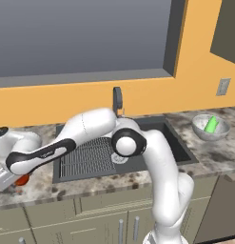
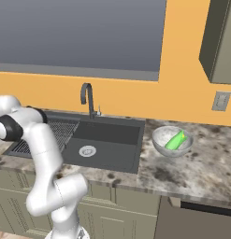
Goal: There is a mixed pile of frozen fruits and vegetables on the counter. Locate all the frozen vegetables and place the items in a bowl on the counter. Take all the frozen fruits and defrost them in a running sink.
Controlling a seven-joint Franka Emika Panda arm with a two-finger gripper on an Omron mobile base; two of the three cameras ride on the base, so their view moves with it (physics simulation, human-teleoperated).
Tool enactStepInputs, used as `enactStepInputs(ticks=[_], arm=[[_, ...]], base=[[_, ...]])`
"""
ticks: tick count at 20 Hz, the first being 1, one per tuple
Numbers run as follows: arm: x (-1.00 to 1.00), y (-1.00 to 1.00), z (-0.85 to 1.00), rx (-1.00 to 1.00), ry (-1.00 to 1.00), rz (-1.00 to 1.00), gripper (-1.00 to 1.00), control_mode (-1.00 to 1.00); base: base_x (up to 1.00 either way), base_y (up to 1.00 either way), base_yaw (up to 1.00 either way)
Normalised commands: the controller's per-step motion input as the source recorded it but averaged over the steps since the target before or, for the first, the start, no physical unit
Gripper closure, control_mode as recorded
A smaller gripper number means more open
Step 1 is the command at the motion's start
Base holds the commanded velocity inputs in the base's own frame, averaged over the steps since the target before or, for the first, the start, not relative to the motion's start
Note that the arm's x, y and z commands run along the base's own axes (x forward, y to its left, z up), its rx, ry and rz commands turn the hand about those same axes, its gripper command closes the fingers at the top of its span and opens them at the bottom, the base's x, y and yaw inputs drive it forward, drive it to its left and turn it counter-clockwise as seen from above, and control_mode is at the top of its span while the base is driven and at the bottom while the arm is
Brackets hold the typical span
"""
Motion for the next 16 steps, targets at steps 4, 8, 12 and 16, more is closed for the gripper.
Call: enactStepInputs(ticks=[4, 8, 12, 16], arm=[[0.00, -0.34, 0.56, -0.01, -0.08, -0.06, 1.00, -1.00], [0.06, -0.38, 0.37, 0.00, -0.06, -0.07, 1.00, -1.00], [0.12, -0.43, 0.22, 0.00, -0.05, -0.07, 1.00, -1.00], [0.13, -0.51, 0.08, 0.00, -0.04, -0.04, 1.00, -1.00]], base=[[0.00, 0.00, 0.00], [0.00, 0.00, 0.00], [0.00, 0.00, 0.00], [0.00, 0.00, 0.00]])
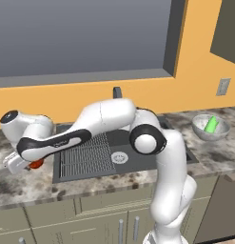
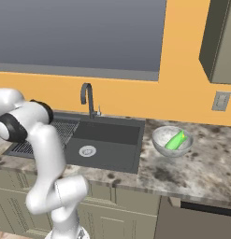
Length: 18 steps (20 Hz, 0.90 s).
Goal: There is a mixed pile of frozen fruits and vegetables on the counter. Locate all the frozen vegetables and place the items in a bowl on the counter. Take all the frozen fruits and defrost them in a running sink.
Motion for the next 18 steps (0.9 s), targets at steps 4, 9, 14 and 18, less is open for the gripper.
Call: enactStepInputs(ticks=[4, 9, 14, 18], arm=[[0.02, -0.52, 0.01, 0.00, -0.01, 0.01, 1.00, -1.00], [0.02, -0.49, 0.01, 0.01, 0.01, 0.04, 1.00, -1.00], [0.01, -0.39, 0.21, 0.02, 0.02, 0.00, 1.00, -1.00], [0.03, -0.43, 0.31, 0.01, 0.06, -0.02, 1.00, -1.00]], base=[[0.00, 0.00, 0.00], [0.00, 0.00, 0.00], [0.00, 0.00, 0.00], [0.00, 0.00, 0.00]])
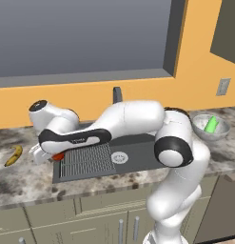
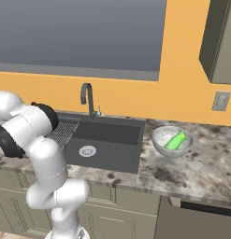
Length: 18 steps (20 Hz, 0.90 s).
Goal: There is a mixed pile of frozen fruits and vegetables on the counter. Locate all the frozen vegetables and place the items in a bowl on the counter. Take all the frozen fruits and defrost them in a running sink.
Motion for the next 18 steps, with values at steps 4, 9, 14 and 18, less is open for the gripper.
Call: enactStepInputs(ticks=[4, 9, 14, 18], arm=[[0.02, -0.41, 0.34, 0.00, 0.11, -0.06, 1.00, -1.00], [0.02, -0.39, 0.20, 0.00, 0.09, -0.08, 1.00, -1.00], [0.02, -0.41, 0.04, 0.00, 0.02, -0.07, 1.00, -1.00], [0.02, -0.45, 0.00, 0.00, 0.00, -0.06, 1.00, -1.00]], base=[[0.00, 0.00, 0.00], [0.00, 0.00, 0.00], [0.00, 0.00, 0.00], [0.00, 0.00, 0.00]])
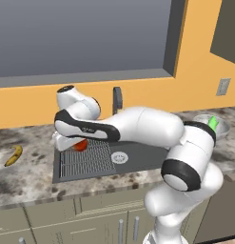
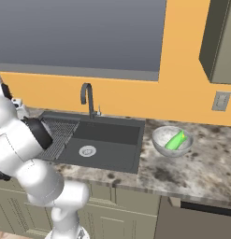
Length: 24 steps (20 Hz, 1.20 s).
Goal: There is a mixed pile of frozen fruits and vegetables on the counter. Locate all the frozen vegetables and place the items in a bowl on the counter. Take all the frozen fruits and defrost them in a running sink.
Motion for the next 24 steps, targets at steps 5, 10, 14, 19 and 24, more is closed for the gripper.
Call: enactStepInputs(ticks=[5, 10, 14, 19, 24], arm=[[0.00, -0.50, 0.07, 0.00, 0.00, -0.06, 1.00, -1.00], [0.00, -0.58, 0.14, 0.00, 0.01, -0.08, 1.00, -1.00], [0.01, -0.59, 0.19, 0.01, 0.04, -0.11, 1.00, -1.00], [0.02, -0.63, 0.15, 0.00, 0.03, -0.12, 1.00, -1.00], [0.04, -0.64, 0.07, 0.00, 0.00, -0.11, 1.00, -1.00]], base=[[0.00, 0.00, 0.00], [0.00, 0.00, 0.00], [0.00, 0.00, 0.00], [0.00, 0.00, 0.00], [0.00, 0.00, 0.00]])
